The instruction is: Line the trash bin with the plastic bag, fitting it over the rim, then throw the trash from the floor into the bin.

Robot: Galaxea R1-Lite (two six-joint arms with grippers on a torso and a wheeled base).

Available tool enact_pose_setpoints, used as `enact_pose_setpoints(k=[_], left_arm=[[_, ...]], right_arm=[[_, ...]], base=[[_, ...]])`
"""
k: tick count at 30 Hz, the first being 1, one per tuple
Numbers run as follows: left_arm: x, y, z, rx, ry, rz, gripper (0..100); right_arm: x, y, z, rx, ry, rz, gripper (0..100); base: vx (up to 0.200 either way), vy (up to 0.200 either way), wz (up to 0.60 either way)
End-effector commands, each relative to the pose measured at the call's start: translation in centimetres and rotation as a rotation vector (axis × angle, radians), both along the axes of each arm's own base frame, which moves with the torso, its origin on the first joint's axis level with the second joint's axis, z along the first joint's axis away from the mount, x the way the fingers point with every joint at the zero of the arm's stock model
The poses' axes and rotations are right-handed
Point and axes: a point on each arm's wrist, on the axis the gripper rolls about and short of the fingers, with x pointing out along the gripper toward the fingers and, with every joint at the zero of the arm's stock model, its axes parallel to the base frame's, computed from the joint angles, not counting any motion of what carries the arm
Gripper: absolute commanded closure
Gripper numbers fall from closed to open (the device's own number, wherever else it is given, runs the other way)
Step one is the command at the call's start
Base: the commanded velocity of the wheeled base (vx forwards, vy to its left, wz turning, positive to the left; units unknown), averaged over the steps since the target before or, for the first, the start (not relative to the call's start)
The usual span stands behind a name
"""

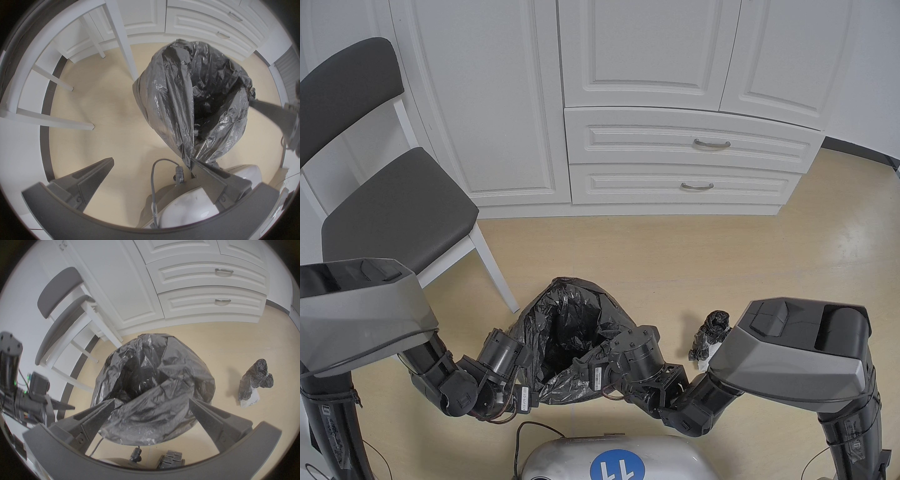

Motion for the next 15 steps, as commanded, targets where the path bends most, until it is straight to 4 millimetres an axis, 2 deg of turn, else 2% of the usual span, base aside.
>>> enact_pose_setpoints(k=[1, 5, 10, 15], left_arm=[[-0.2, 0.3, -1.4, 0.025, 0.045, 0.004, 0], [-0.2, 0.4, -1.8, 0.029, 0.058, 0.008, 0], [-0.4, 0.3, -1.6, 0.021, 0.055, 0.009, 0], [-0.5, 0.4, -0.4, -0.001, 0.018, 0.008, 0]], right_arm=[[0.2, 0.6, -1.2, 0.005, 0.006, -0.006, 0], [0.2, 1.0, -1.8, 0.011, 0.016, -0.005, 0], [0.8, 1.2, -3.5, -0.008, 0.033, -0.014, 0], [0.8, 0.5, -3.1, -0.042, 0.048, -0.02, 0]], base=[[0.0, 0.0, 0.0], [0.0, 0.0, 0.0], [0.0, 0.0, 0.0], [0.0, 0.0, 0.0]])
